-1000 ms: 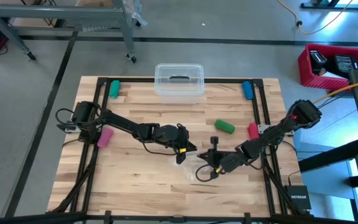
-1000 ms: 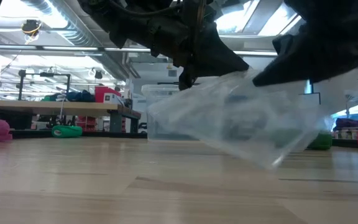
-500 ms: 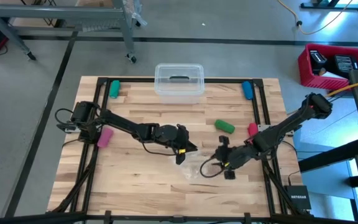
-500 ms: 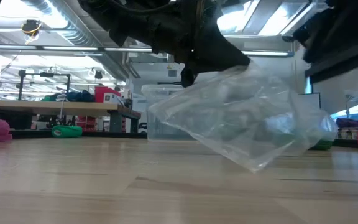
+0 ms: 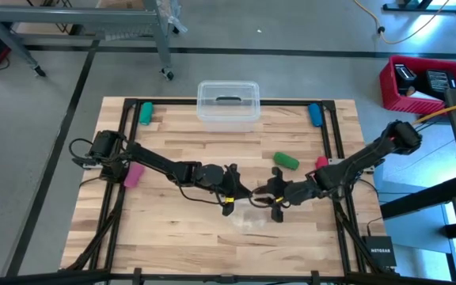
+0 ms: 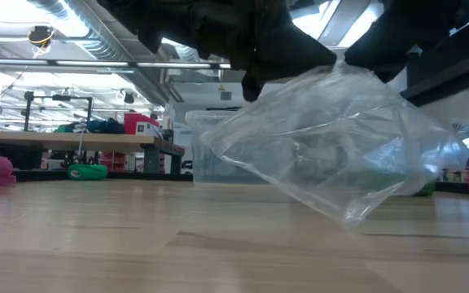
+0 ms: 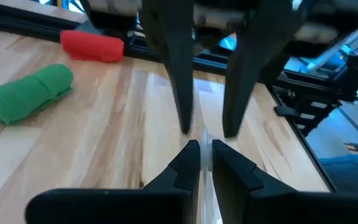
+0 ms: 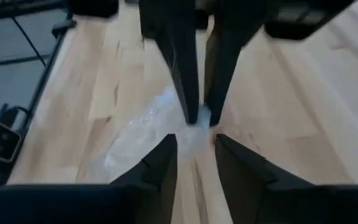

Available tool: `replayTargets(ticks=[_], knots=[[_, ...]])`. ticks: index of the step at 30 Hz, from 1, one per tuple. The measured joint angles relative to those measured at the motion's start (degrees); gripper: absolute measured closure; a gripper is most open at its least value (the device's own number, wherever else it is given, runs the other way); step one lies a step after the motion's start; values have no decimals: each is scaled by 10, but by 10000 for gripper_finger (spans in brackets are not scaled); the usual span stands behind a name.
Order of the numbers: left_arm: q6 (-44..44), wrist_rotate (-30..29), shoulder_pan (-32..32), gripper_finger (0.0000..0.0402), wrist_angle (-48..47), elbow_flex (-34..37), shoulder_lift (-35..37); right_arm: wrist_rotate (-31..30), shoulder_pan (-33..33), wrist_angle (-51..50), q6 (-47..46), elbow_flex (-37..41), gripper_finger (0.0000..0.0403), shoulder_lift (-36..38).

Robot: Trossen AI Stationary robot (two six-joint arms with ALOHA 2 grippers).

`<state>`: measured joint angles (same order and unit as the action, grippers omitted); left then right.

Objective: Roll bandage
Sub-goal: Open the transparent zip bag

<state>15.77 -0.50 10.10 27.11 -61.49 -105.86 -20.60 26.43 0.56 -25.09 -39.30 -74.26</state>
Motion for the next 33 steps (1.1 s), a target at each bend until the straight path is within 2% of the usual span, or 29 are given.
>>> replayTargets(ticks=[5, 11, 22, 26, 33], knots=[[-1, -3, 0, 373, 0, 0, 0, 18, -4, -1, -2, 1, 303, -6], [-10, -3, 0, 373, 0, 0, 0, -8, -3, 6, -2, 1, 315, -6], [-8, -3, 1, 373, 4, 0, 0, -16, -3, 14, 15, 1, 394, -6], [-2, -3, 0, 373, 4, 0, 0, -26, -3, 18, 41, 1, 396, -6], [19, -10, 2, 373, -6, 0, 0, -100, 0, 21, 89, 1, 400, -7]])
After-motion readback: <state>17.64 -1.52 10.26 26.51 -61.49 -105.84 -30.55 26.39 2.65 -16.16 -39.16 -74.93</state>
